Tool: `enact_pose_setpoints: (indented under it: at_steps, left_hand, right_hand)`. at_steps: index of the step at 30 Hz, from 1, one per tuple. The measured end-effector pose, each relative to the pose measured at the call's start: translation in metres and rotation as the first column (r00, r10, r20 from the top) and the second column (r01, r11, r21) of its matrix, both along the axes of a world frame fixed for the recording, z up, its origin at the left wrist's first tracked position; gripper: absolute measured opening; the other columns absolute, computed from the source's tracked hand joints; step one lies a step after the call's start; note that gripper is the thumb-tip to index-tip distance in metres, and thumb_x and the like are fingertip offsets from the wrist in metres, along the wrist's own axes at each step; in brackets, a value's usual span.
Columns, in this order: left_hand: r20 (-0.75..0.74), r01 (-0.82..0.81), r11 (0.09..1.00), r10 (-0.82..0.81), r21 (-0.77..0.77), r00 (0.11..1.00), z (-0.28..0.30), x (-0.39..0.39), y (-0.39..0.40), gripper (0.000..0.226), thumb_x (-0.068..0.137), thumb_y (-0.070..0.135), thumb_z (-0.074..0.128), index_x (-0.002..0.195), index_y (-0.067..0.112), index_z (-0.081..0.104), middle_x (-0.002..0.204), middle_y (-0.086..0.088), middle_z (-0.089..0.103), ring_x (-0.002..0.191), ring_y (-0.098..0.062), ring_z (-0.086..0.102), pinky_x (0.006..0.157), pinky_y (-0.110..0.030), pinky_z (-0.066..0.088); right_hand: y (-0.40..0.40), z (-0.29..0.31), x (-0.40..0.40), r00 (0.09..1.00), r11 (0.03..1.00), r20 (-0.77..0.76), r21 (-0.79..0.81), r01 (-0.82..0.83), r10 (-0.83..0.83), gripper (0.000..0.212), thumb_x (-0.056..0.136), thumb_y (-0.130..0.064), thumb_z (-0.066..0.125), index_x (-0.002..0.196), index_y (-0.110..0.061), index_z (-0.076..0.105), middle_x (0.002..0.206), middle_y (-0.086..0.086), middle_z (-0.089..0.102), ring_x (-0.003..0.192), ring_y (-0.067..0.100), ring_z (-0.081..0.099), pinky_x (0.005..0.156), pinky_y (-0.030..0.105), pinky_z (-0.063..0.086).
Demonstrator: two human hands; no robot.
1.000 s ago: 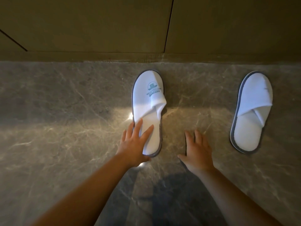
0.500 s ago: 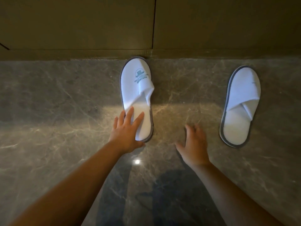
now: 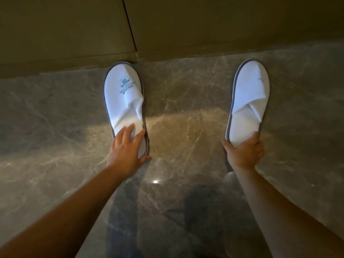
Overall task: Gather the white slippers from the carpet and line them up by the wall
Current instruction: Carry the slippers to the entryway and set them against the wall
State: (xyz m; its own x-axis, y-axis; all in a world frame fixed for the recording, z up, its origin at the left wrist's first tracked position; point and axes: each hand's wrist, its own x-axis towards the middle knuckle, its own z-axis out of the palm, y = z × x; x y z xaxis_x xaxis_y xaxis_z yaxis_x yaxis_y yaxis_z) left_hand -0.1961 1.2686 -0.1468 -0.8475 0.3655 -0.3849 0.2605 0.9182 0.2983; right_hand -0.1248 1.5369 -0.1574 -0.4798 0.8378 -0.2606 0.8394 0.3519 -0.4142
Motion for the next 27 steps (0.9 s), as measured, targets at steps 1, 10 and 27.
enact_pose_setpoints:
  at_steps: [1,10,27]
  left_hand:
    - [-0.002,-0.002,1.0,0.002,0.008,1.0,0.001,0.0,-0.001,0.083,0.071,0.042,0.067,0.137,0.017,0.024,0.15,-0.018,0.017,0.138,-0.038,0.011,0.112,-0.052,0.017]
    - [0.055,-0.004,0.998,0.0,0.065,0.999,0.002,-0.003,-0.014,0.091,0.068,0.046,0.067,0.138,0.015,0.019,0.152,-0.012,0.015,0.139,-0.03,0.012,0.112,-0.047,0.019]
    - [0.066,0.08,0.997,-0.079,-0.003,0.995,0.001,-0.004,-0.024,0.091,0.073,0.048,0.061,0.14,0.017,0.008,0.154,-0.006,0.006,0.141,-0.026,0.002,0.116,-0.044,0.008]
  right_hand:
    - [0.0,0.0,0.0,1.0,1.0,-0.028,0.007,-0.007,0.007,0.089,0.066,-0.029,0.077,0.133,-0.003,0.026,0.134,0.028,0.037,0.123,0.043,0.033,0.103,0.046,0.029]
    - [-0.068,0.003,0.0,0.926,0.943,-0.238,-0.087,-0.32,0.293,0.091,0.061,-0.013,0.079,0.134,0.001,0.027,0.135,0.031,0.031,0.123,0.044,0.03,0.103,0.041,0.025]
    - [-0.117,0.001,-0.01,0.913,0.913,-0.157,-0.107,-0.395,0.377,0.092,0.061,-0.023,0.08,0.135,-0.01,0.027,0.139,0.021,0.03,0.125,0.034,0.03,0.102,0.048,0.041]
